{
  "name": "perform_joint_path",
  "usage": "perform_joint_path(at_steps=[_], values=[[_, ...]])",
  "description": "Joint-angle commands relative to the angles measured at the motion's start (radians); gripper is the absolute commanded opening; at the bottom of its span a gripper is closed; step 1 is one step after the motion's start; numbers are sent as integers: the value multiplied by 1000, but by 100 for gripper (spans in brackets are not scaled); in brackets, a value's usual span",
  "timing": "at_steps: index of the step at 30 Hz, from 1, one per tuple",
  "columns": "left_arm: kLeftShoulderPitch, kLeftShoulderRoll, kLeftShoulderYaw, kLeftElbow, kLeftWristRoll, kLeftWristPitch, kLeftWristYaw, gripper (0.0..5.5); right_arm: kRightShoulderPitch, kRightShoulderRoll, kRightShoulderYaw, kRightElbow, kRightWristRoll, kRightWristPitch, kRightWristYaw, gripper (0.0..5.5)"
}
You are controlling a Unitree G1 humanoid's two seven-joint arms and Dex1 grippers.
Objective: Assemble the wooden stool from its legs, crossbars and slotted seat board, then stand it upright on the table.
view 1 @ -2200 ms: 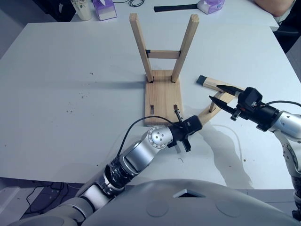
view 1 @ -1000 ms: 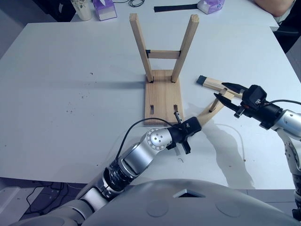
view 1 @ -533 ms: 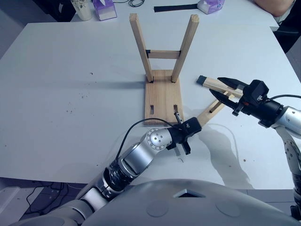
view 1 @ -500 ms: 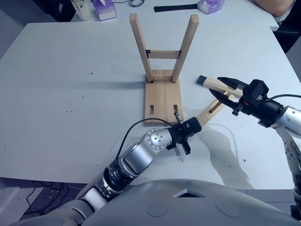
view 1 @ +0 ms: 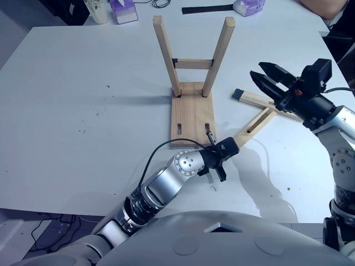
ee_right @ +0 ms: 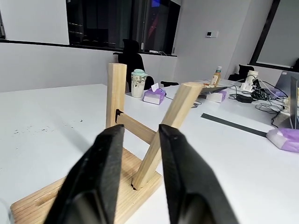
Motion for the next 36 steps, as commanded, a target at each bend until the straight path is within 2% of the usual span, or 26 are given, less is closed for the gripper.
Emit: perform_joint_path(at_steps=[1, 11, 15, 19, 22, 29, 36], values=[[-7, 0, 6, 8, 7, 4, 5, 0, -50, 8, -9, 24, 19, 27, -21, 125], [-13, 1, 3, 13, 9, 3, 1, 0, -158, 40, 5, 8, 70, 68, -66, 125], [-16, 10, 0, 10, 7, 2, -10, 0, -64, 35, 79, 46, -45, -10, -20, 125], [-27, 26, -3, 6, 2, -1, -35, 0, 90, 64, 205, 237, -214, -171, 38, 125], [-36, 39, -3, 3, -2, -4, -54, 0, 127, 86, 239, 347, -276, -259, 57, 125], [-24, 31, 8, 8, 4, -3, -39, 0, 2, 124, 111, 217, -42, -141, -4, 125], [-21, -11, 69, -52, -56, 45, -39, 0, -126, 79, -96, 84, 294, 54, -122, 125]])
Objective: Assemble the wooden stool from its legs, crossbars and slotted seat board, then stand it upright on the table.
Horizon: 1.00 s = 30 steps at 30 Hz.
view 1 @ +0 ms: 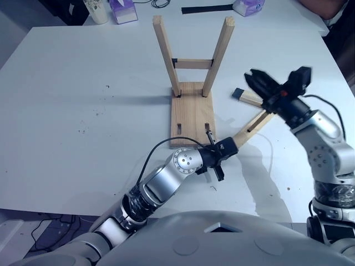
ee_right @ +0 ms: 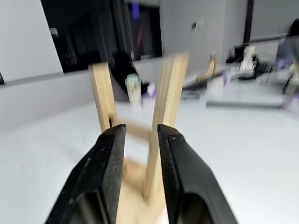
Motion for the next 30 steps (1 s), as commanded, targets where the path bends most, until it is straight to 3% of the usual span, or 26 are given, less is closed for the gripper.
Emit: perform_joint_path(at_steps=[1, 7, 12, 17, 26, 30], values=[[-2, -42, 78, -92, -89, 78, -22, 0, -72, -49, -125, -31, 146, 82, -52, 125], [-96, -25, 224, -305, -246, 259, -75, 0, 10, -145, -270, 104, 77, 62, -21, 125], [-172, 156, 203, -300, -129, 224, -41, 0, 135, -163, -319, 168, -28, -7, 39, 125], [-141, 203, 93, -280, -98, 228, -31, 85, 190, -141, -319, 180, -105, -67, 46, 121], [-178, 122, 6, -174, -73, 218, 8, 230, 220, -91, -281, 145, -192, -114, 7, 121], [-182, 95, -13, -160, -79, 223, 5, 233, 237, -70, -280, 120, -207, -115, -15, 121]])
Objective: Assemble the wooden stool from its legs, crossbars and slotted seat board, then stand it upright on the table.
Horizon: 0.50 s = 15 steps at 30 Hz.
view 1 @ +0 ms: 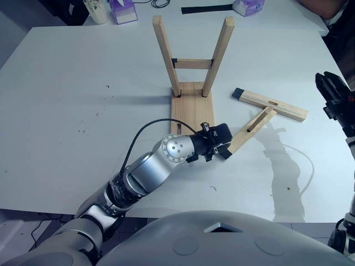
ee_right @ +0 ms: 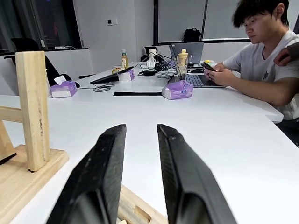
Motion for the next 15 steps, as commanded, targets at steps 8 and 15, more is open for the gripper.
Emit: perform_joint_path(at_steps=[8, 15], values=[[-11, -110, 28, 81, -29, 48, 26, 297, 47, 33, -14, -38, -33, -21, -39, 121], [-15, -167, 1, 168, -25, 52, 41, 312, 65, 47, -4, -35, -63, -50, -38, 121]])
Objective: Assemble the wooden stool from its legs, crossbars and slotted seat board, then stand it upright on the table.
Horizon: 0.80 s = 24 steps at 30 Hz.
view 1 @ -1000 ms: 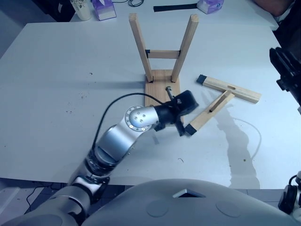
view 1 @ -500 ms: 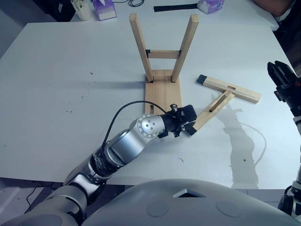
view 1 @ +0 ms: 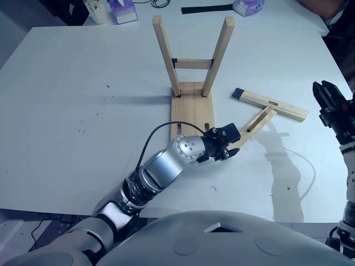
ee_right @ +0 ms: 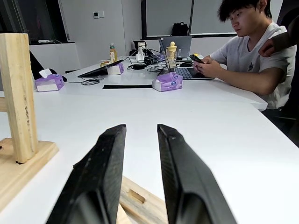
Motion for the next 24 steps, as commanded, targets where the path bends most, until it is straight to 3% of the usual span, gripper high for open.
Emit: perform_joint_path(at_steps=[1, 12, 24], values=[[-12, -40, -28, 48, -3, 12, 10, 312, 10, 8, 1, -9, -23, -22, -2, 121], [-22, -101, -41, 240, 52, -66, 70, 312, 25, 22, 18, -52, -38, -19, -16, 121], [-17, -125, 3, 242, 60, -67, 94, 312, 27, 35, 9, -55, -42, -25, -23, 121]])
